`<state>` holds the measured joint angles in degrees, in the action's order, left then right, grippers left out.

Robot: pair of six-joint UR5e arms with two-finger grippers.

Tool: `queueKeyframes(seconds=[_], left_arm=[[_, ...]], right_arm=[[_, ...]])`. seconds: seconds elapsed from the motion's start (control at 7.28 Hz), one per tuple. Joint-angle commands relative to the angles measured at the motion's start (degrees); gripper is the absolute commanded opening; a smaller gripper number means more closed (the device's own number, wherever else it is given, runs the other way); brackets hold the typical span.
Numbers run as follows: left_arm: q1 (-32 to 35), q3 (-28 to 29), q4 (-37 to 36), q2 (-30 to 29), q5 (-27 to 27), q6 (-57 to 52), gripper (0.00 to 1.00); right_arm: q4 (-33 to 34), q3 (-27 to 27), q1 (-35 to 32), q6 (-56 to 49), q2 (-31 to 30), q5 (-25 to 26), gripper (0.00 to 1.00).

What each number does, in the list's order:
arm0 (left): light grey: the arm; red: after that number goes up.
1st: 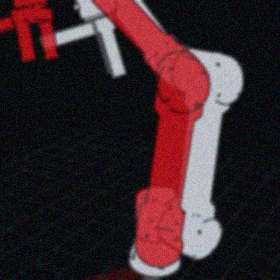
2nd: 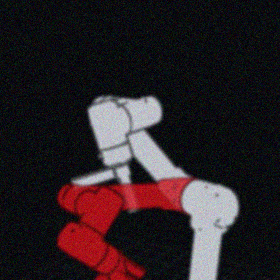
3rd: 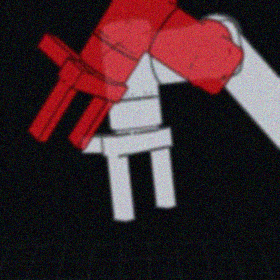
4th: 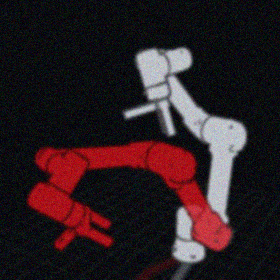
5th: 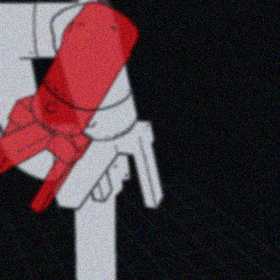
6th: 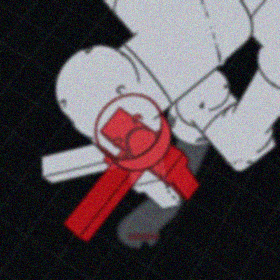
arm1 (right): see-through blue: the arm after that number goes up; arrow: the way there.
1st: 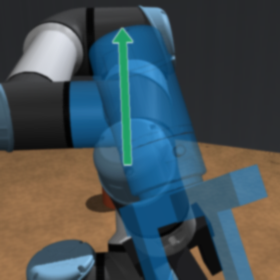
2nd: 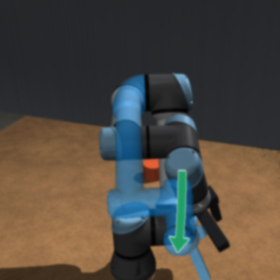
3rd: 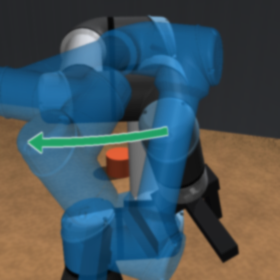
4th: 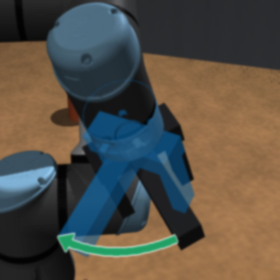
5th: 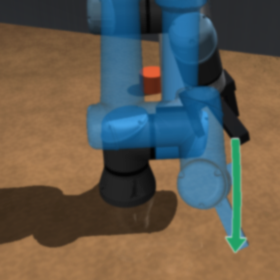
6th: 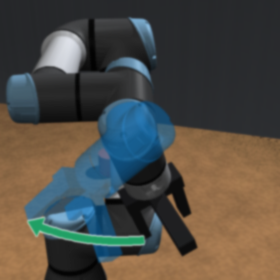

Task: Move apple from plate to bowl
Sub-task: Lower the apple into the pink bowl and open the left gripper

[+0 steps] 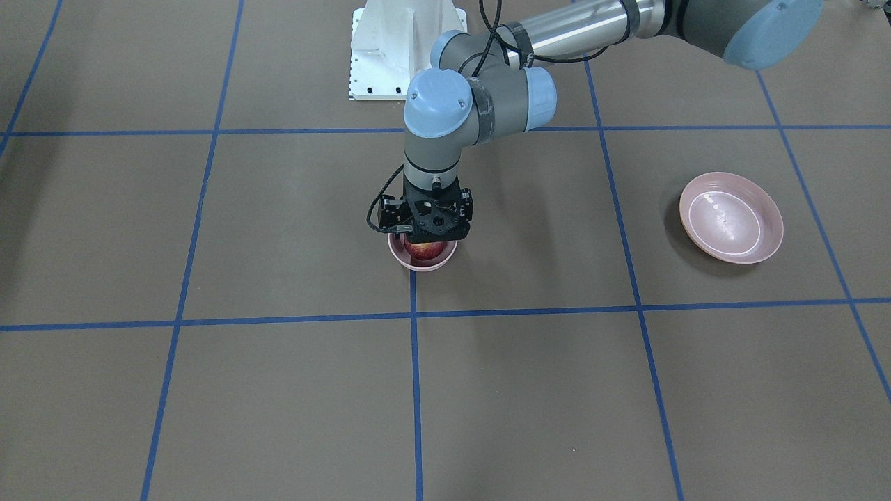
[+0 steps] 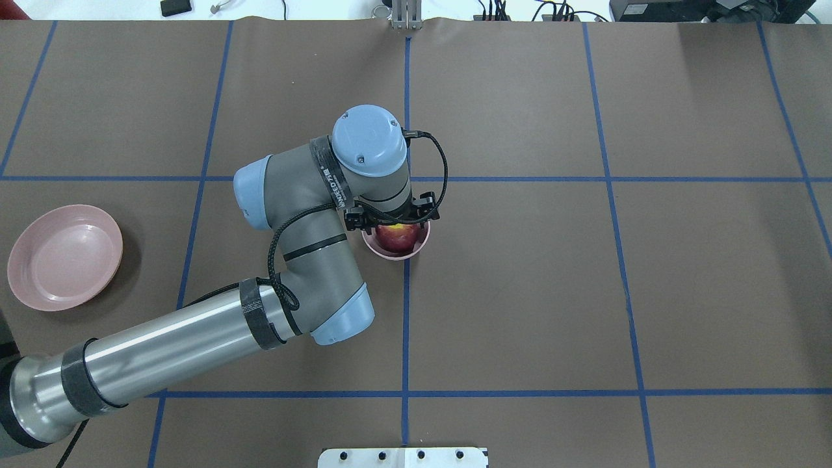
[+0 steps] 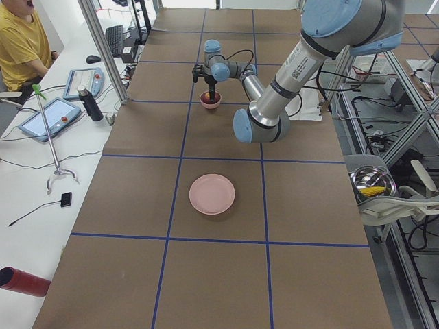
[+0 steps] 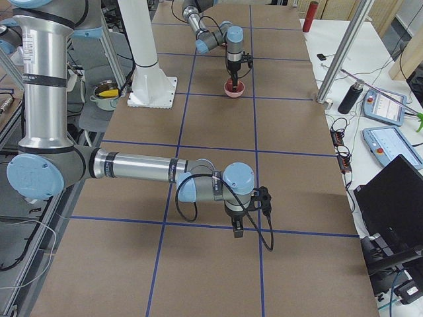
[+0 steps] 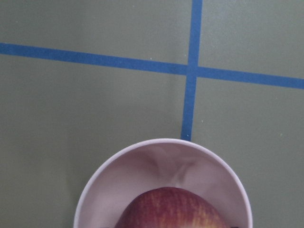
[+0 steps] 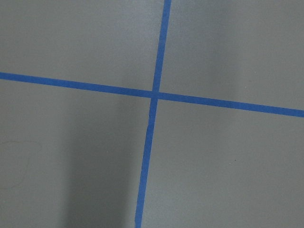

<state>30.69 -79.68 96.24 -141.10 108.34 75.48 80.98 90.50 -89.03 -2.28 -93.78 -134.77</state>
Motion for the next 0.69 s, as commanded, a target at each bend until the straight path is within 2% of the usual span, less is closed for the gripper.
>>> queueKeyframes(seconds=[0.0,0.41,0.55], left_arm=[[-0.1,-0.22,0.0,0.03,-0.32,0.02,0.98],[0.77,-2.93,-0.96,0.9,-0.06,-1.73,0.98],[2.08,-7.03,-1.05,5.18,0.12,-4.61,0.98]], right_arm=[[-0.04,-0.06,0.0,0.0,0.0,-0.06,1.0],[-0.04,-0.06,0.0,0.0,0.0,0.03,1.0],[-0.04,-0.06,0.0,0.0,0.0,0.03,1.0]])
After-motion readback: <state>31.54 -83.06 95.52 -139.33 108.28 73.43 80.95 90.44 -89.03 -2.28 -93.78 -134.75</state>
